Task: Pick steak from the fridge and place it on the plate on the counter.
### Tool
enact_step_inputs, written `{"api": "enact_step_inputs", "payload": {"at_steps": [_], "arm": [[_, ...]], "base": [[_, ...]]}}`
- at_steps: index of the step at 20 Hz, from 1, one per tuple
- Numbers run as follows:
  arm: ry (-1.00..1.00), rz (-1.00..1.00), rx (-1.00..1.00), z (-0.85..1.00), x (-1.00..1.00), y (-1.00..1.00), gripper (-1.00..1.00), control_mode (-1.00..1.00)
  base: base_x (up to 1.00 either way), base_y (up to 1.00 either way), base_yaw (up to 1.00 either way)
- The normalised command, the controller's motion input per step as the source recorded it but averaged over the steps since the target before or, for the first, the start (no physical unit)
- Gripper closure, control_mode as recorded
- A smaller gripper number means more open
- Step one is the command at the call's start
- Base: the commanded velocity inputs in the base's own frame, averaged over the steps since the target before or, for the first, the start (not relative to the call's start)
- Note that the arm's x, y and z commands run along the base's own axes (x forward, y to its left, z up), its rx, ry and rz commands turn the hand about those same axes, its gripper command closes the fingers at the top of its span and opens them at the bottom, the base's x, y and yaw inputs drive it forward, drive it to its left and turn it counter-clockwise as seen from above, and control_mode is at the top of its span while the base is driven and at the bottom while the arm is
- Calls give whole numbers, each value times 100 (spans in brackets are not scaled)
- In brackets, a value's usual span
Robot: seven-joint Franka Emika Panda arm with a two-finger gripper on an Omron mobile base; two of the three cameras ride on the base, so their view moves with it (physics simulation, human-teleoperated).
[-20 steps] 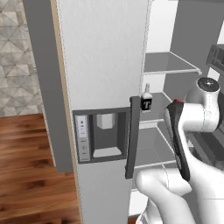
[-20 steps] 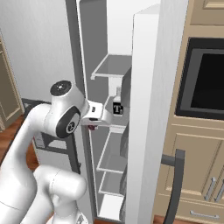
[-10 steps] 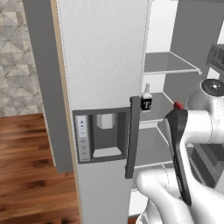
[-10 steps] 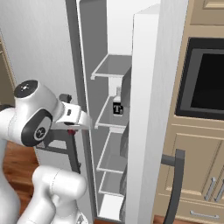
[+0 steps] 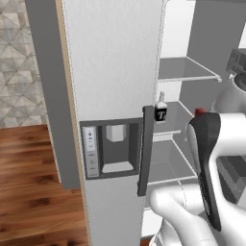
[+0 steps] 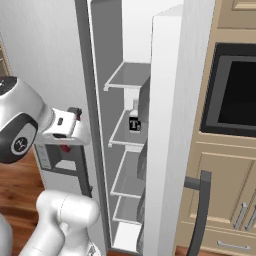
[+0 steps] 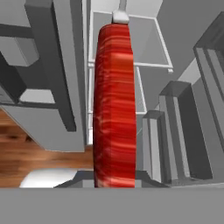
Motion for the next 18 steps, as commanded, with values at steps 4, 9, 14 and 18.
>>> {"api": "enact_step_inputs", "payload": {"at_steps": [4,9,14,18], "arm": [[0,0,2,7,-60,0,100,-100],[0,0,0,26,-23,0,100,-100],[0,0,0,12,-23,0,100,-100],[0,0,0,19,-19,0,100,-100]], "base": [[0,0,0],[0,0,0],[0,0,0],[0,0,0]]}}
